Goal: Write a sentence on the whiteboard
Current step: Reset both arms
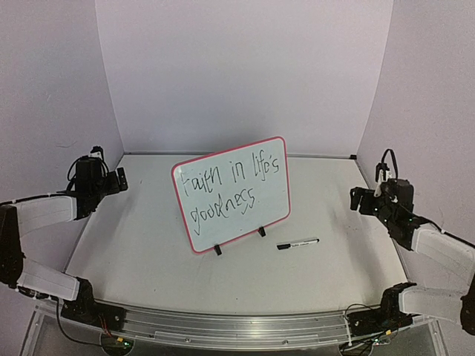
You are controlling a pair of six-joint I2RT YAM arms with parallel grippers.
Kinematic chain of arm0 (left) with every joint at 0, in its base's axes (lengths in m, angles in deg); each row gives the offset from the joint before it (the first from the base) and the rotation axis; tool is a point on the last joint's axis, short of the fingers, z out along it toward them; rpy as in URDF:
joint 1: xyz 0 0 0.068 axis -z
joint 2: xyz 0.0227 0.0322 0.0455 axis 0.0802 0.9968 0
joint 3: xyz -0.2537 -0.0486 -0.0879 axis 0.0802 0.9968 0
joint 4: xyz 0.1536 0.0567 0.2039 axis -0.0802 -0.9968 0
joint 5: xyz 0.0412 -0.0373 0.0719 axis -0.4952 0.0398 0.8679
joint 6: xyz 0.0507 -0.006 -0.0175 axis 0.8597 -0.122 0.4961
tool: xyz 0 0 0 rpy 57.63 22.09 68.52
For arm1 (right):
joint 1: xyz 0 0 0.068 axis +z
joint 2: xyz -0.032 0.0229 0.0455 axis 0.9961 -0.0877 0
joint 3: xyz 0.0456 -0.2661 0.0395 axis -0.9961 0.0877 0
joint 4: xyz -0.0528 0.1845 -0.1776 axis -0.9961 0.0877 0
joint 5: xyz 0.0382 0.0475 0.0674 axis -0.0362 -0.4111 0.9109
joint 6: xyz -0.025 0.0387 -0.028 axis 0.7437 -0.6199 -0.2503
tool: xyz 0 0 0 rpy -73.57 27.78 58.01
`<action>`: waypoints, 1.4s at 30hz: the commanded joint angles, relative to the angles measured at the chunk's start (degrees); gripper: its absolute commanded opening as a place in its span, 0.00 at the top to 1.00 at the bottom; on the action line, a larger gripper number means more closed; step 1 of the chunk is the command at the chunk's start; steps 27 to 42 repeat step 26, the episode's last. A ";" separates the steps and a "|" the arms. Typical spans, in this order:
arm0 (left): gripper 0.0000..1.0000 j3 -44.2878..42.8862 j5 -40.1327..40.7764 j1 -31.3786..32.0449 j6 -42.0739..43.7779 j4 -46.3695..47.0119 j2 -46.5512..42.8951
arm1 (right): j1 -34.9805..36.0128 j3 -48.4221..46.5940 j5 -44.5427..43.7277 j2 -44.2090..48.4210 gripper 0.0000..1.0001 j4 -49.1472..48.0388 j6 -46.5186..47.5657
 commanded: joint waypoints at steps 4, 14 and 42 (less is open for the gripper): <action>0.00 7.10 3.06 -0.19 1.13 17.01 3.51 | -0.30 12.09 -7.52 1.76 0.02 -24.19 5.80; 0.00 12.18 6.13 -0.17 2.10 22.83 3.73 | -0.31 15.27 -11.69 1.27 0.02 -27.97 8.03; 0.01 12.79 5.18 -0.17 3.35 23.07 3.78 | -0.30 16.09 -11.29 2.78 0.02 -28.00 7.53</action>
